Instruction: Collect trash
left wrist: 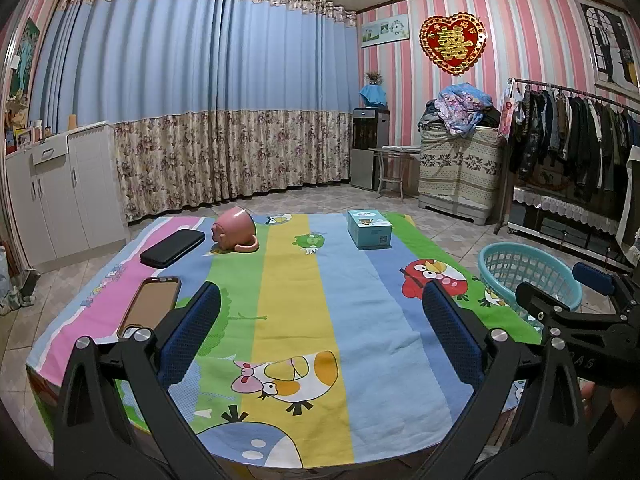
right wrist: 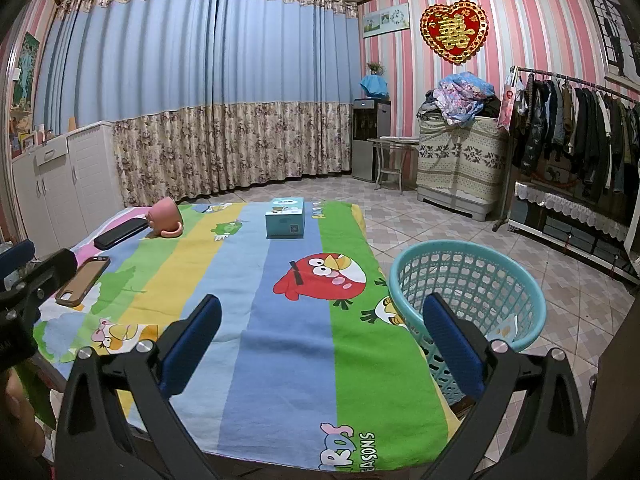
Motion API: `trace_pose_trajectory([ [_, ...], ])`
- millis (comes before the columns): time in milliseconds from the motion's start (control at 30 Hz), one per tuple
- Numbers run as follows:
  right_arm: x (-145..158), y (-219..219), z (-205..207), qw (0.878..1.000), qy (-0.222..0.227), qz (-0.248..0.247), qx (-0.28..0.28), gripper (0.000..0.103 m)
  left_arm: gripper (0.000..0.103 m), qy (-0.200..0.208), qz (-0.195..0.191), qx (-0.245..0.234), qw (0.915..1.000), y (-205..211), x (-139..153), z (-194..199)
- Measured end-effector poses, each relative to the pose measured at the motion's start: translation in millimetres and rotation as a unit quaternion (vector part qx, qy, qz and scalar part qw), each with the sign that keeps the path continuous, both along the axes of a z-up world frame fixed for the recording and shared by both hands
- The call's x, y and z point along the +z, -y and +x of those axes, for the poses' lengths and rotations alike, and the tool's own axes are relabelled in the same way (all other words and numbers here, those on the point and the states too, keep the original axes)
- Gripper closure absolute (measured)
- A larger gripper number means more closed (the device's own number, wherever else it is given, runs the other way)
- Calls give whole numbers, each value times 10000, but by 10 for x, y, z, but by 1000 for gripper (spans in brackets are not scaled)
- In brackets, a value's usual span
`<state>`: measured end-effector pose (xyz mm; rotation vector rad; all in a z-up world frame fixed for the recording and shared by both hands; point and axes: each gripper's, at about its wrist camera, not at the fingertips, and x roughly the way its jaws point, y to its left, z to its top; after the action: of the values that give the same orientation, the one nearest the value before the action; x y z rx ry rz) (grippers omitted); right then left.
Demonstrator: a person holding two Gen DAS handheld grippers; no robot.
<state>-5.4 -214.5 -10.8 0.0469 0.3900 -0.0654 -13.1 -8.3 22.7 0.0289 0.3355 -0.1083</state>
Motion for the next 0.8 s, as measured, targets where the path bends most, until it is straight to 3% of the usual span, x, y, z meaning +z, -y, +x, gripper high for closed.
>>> trace_pose_trajectory([
  [800,-7,-12,3,10000,-5,-9,5,5,5,8,0,2,10000,-6,-10,4],
])
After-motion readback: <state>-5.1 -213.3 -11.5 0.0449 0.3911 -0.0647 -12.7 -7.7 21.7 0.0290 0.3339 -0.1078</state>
